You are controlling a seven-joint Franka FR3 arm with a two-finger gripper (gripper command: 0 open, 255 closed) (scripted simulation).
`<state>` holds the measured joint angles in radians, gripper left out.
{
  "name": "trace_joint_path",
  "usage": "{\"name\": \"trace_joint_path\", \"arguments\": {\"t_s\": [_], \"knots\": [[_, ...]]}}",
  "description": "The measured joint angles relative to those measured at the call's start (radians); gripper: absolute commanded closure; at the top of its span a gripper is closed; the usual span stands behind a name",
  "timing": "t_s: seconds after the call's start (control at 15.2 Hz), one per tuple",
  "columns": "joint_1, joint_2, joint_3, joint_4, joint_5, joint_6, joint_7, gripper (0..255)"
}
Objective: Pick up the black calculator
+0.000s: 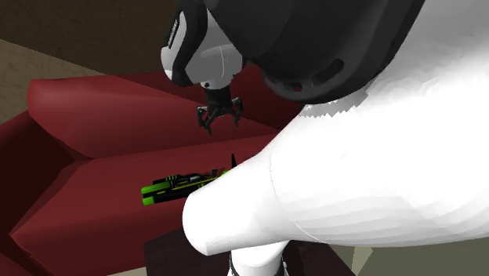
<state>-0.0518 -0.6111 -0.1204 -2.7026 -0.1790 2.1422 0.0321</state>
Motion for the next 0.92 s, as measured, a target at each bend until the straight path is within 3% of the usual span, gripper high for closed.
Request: {"name": "trace_joint_path", "arguments": {"t_s": [0.53, 0.73, 0.92], "knots": [[-0.015, 0.292, -0.103, -0.031, -0.004, 0.341, -0.083, 0], [-0.004, 0.439, -0.138, -0.024, 0.033, 0.485, -0.131, 0], [0.007, 0.569, -0.166, 0.002, 0.113, 0.592, -0.215, 0]]}}
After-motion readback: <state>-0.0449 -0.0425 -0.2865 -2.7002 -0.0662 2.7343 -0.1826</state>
